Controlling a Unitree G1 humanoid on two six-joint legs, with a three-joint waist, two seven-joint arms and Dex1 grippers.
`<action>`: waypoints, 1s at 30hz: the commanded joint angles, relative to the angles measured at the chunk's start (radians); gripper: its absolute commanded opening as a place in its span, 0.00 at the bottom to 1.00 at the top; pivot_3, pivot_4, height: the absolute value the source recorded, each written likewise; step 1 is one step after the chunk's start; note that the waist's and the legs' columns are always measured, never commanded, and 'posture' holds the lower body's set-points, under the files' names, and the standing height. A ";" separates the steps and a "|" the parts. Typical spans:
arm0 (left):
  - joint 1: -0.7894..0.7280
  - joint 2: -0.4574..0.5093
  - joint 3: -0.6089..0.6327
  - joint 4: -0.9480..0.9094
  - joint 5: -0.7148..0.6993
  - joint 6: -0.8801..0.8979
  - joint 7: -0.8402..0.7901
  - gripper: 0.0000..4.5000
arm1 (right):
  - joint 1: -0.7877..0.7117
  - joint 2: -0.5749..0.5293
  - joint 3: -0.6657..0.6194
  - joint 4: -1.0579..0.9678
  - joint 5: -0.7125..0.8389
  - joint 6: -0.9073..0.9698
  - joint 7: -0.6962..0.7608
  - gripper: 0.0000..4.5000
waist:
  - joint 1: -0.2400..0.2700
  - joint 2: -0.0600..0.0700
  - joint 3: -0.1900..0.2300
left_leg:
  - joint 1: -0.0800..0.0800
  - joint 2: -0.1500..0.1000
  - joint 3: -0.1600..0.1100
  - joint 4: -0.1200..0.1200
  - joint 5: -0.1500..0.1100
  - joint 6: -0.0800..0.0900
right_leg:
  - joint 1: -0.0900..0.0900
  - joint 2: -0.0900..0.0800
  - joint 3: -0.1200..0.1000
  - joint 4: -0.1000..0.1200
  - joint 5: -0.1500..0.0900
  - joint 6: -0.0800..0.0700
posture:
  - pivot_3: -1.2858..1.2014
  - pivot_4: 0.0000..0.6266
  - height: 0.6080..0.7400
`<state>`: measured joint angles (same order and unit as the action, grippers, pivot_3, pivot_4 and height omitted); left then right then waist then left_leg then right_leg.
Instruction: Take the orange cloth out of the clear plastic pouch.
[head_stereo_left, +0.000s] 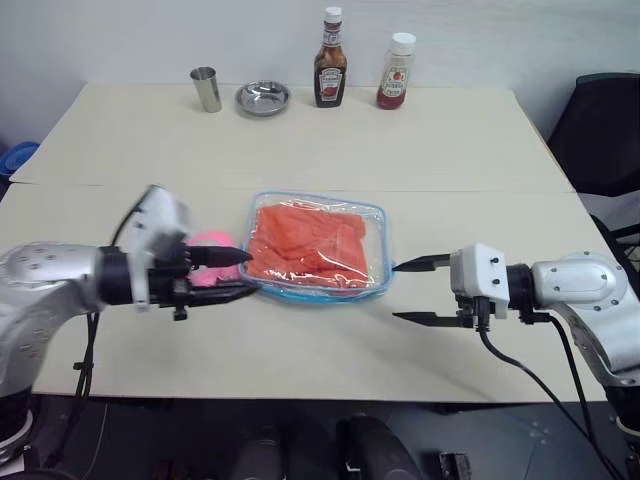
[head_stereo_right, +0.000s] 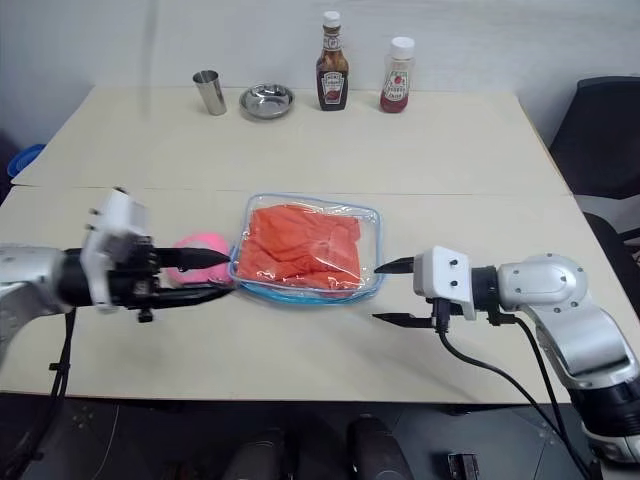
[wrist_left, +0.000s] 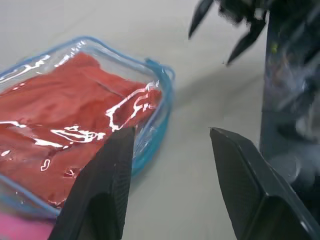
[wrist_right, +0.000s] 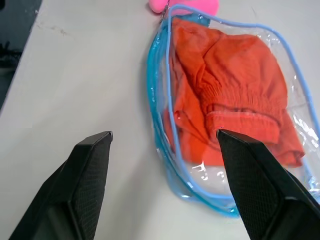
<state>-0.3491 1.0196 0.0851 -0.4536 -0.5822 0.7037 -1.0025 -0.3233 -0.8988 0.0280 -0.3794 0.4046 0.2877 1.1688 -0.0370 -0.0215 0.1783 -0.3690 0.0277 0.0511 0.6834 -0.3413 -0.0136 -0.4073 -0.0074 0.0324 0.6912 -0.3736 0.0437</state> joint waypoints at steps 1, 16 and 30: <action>-0.061 0.009 -0.206 0.163 0.309 -0.343 -0.071 0.57 | 0.009 -0.010 -0.037 -0.069 0.035 0.040 -0.021 0.77 | 0.001 0.001 0.000 | 0.000 0.000 0.000 0.000 0.000 0.000 | 0.000 0.000 0.000 0.000 0.000 0.000 | 0.52 0.24 1.00; -0.252 -0.209 -0.328 0.491 0.554 -0.702 -0.069 0.48 | 0.092 0.010 -0.030 -0.157 0.030 0.103 -0.106 0.78 | 0.007 0.001 0.001 | -0.004 0.000 0.001 0.001 -0.001 0.004 | -0.003 -0.001 0.000 0.000 0.000 0.000 | 0.52 0.24 1.00; -0.234 -0.392 -0.167 0.328 0.256 -0.203 0.036 0.01 | 0.088 0.045 -0.002 -0.156 0.010 0.115 -0.165 0.78 | 0.011 0.000 0.000 | -0.004 0.000 0.000 0.002 -0.001 0.003 | -0.002 -0.001 0.000 0.001 0.000 0.000 | 0.52 0.24 1.00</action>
<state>-0.5793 0.6350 -0.1362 -0.0487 -0.2486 0.4043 -1.0020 -0.2319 -0.8614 0.0262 -0.5061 0.4164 0.3992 1.0221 -0.0259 -0.0213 0.1787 -0.3730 0.0278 0.0511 0.6859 -0.3423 -0.0105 -0.4091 -0.0085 0.0322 0.6925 -0.3736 0.0438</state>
